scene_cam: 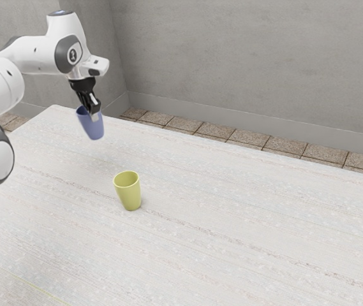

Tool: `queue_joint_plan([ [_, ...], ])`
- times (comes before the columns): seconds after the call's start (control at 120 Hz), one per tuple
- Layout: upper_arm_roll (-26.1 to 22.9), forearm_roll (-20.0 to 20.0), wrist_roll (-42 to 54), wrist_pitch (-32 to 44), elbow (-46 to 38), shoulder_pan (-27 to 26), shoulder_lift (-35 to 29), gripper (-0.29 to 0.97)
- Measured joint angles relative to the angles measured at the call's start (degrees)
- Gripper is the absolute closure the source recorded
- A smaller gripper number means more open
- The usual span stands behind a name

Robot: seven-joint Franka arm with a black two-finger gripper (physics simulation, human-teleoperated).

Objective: Place the left cup onto the right cup

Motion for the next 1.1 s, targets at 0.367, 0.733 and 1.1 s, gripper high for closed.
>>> queue_joint_plan([
  [0.367, -0.1, -0.1, 0.0, 0.0, -4.3, -3.2, -5.6, 0.79],
  [0.733, -0.2, -0.1, -0.1, 0.5, -11.6, -5.2, -11.9, 0.79],
  [1.1, -0.5, -0.3, -0.1, 0.7, -15.6, -7.9, -14.9, 0.79],
])
